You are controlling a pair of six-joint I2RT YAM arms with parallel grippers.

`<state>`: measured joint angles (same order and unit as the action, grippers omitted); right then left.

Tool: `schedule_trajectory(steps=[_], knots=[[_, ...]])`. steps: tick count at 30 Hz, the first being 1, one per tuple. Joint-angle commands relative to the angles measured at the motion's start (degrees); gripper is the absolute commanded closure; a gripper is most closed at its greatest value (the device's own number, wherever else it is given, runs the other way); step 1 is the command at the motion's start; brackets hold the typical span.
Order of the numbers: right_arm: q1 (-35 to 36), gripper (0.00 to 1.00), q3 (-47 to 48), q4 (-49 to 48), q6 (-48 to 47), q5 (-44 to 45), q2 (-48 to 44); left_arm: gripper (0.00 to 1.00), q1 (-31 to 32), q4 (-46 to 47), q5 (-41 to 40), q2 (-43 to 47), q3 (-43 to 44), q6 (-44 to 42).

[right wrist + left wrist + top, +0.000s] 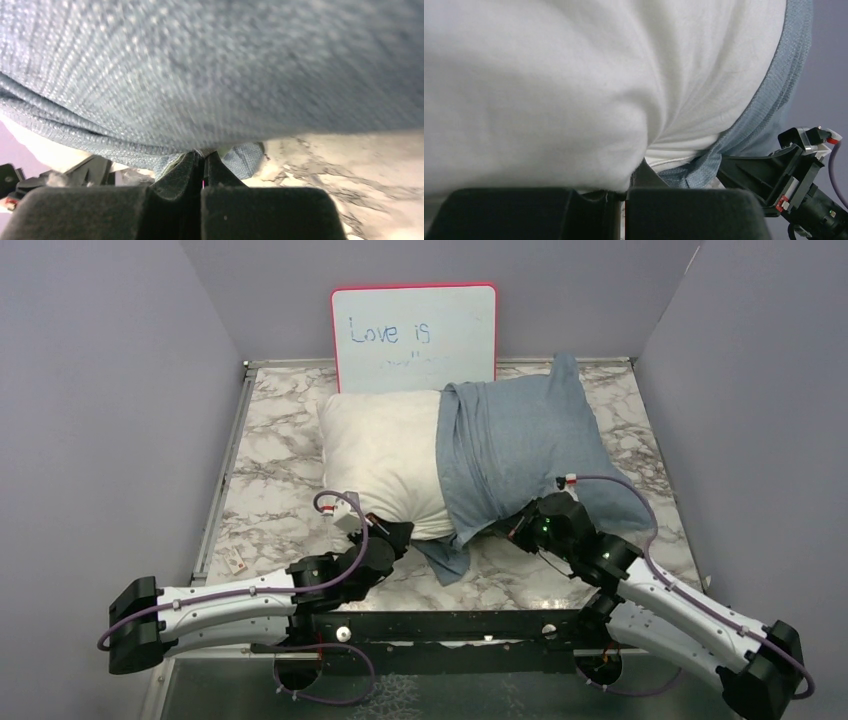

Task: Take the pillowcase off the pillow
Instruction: Remove the pillow from the pillowcase.

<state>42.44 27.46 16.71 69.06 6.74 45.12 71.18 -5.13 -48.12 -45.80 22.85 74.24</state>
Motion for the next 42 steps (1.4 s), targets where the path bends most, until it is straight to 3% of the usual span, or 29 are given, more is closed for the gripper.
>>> schedule_trajectory(steps=[1,6,10,12,16,19,21,25,30,35,39,41,42], knots=[[-0.24,0.99,2.61,16.44,-1.12,13.49,-7.73,1.0,-2.06,-1.22,1.45,-0.37,5.15,-3.75],[-0.21,0.99,3.99,22.2,-6.38,16.95,-14.88,1.0,-6.66,-4.67,5.29,1.36,7.48,-6.62],[-0.24,0.99,8.17,23.51,-11.69,14.62,-12.56,1.0,-9.18,-7.89,6.42,4.68,9.06,-8.41],[-0.25,0.95,10.46,22.79,-13.48,10.86,-10.08,1.0,-9.61,-8.12,7.22,5.17,10.29,-10.17],[-0.25,0.67,12.47,22.16,-11.92,3.5,-5.53,1.0,-9.73,-8.01,10.15,3.74,12.8,-10.69],[-0.2,0.37,10.53,21.63,-7.2,2.13,-5.69,1.0,-9.7,-7.09,11.68,2.69,13.38,-10.58],[-0.23,0.31,8.47,21.84,-3.47,3.62,-7.23,1.0,-9.74,-6.39,12.26,2.21,13.45,-10.52],[-0.2,0.3,2.81,21.11,5.15,9.18,-13.08,1.0,-9.73,-5.96,13.2,1.79,14.06,-10.66],[-0.19,0.27,-2.92,9.84,2.0,13.49,-18.06,1.0,-9.74,-7.2,13.21,2.02,15.42,-10.95],[-0.25,0.26,-4.08,1.79,-0.13,16.22,-14.22,1.0,-9.76,-8.31,12.57,3.0,15.91,-11.16],[-0.26,0.48,-2.71,-3.6,-2.76,16.47,-8.41,1.0,-9.72,-8.56,12.57,3.61,15.77,-11.37],[-0.33,0.67,-1.48,-4.45,-3.16,17.35,-5.71,1.0,-9.74,-8.84,12.57,4.15,15.67,-11.37],[-0.33,0.71,-0.97,-4.64,-3.51,18.11,-4.74,1.0,-9.74,-9.28,12.48,4.51,15.77,-11.39]])
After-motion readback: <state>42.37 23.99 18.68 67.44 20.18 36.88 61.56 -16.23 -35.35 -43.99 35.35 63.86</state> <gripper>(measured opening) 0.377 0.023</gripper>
